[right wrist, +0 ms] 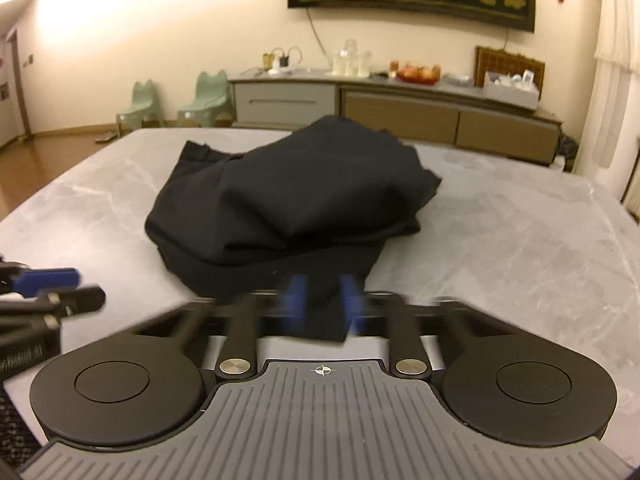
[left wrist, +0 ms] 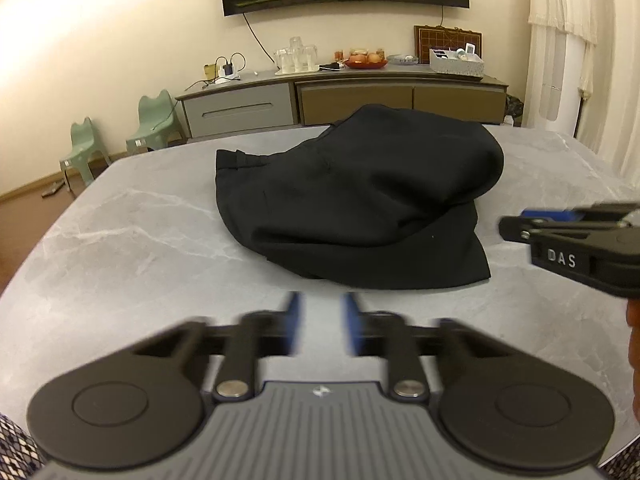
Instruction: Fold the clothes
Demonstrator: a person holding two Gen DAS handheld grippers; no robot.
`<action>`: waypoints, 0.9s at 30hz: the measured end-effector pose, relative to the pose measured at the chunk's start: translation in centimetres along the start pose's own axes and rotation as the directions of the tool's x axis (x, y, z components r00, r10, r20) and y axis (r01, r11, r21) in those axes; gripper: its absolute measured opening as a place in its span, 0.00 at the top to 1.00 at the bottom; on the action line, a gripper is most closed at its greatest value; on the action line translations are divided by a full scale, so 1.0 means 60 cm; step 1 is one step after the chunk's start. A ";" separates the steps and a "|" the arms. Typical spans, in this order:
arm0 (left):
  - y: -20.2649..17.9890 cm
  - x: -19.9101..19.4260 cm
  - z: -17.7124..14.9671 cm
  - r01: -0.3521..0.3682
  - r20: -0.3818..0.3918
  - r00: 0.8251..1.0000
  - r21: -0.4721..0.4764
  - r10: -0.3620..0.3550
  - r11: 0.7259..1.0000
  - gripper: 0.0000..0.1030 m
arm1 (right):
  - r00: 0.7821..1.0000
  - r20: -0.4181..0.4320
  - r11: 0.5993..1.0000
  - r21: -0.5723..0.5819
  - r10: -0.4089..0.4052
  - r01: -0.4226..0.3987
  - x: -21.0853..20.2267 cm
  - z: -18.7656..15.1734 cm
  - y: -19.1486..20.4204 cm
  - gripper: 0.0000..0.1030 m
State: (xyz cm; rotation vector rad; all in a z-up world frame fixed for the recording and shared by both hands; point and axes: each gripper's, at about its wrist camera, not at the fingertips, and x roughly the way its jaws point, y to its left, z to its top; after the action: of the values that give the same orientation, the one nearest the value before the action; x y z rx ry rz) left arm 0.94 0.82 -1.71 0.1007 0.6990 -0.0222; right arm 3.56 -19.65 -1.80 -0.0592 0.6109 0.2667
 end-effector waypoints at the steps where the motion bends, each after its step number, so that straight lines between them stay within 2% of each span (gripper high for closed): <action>1: 0.002 0.000 0.001 0.008 0.003 1.000 -0.005 -0.008 1.000 1.00 | 1.000 0.001 1.000 0.002 0.005 -0.005 0.000 0.000 0.000 0.95; 3: 0.004 -0.001 0.001 0.013 0.013 1.000 -0.009 -0.013 1.000 1.00 | 1.000 0.005 1.000 -0.005 0.002 -0.002 -0.001 0.000 0.003 0.97; 16: 0.014 0.003 0.005 0.014 0.024 1.000 -0.030 -0.013 0.999 0.99 | 1.000 -0.014 1.000 -0.015 -0.024 0.024 0.012 -0.004 0.012 0.97; 18: 0.017 0.004 0.007 0.012 0.018 1.000 -0.036 -0.012 0.999 0.88 | 0.999 -0.017 0.999 -0.013 -0.035 0.034 0.014 -0.004 0.011 0.88; 19: 0.018 0.005 0.007 0.012 0.015 1.000 -0.040 -0.012 0.999 0.62 | 0.999 -0.015 0.999 -0.007 -0.041 0.041 0.015 -0.005 0.011 0.76; 20: 0.020 0.004 0.008 0.012 0.019 1.000 -0.048 -0.011 0.999 0.26 | 0.999 -0.012 0.999 -0.004 -0.046 0.046 0.015 -0.005 0.010 0.50; 21: 0.021 0.001 0.008 0.014 0.032 0.999 -0.055 -0.012 0.998 0.14 | 0.999 -0.008 0.999 -0.002 -0.047 0.047 0.015 -0.006 0.010 0.41; 22: 0.021 -0.003 0.007 0.017 0.048 0.999 -0.058 -0.014 0.998 0.07 | 0.999 -0.005 0.999 -0.002 -0.050 0.050 0.015 -0.006 0.010 0.37; 27: 0.021 0.000 0.015 0.035 0.038 0.999 -0.060 -0.033 0.998 0.03 | 0.998 -0.014 0.998 -0.007 -0.055 0.055 0.019 -0.008 0.011 0.33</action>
State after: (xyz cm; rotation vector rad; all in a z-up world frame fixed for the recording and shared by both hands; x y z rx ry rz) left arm 1.57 1.98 -0.91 0.0304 0.6638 -0.0351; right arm 4.04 -18.83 -2.81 -0.0842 0.6212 0.2150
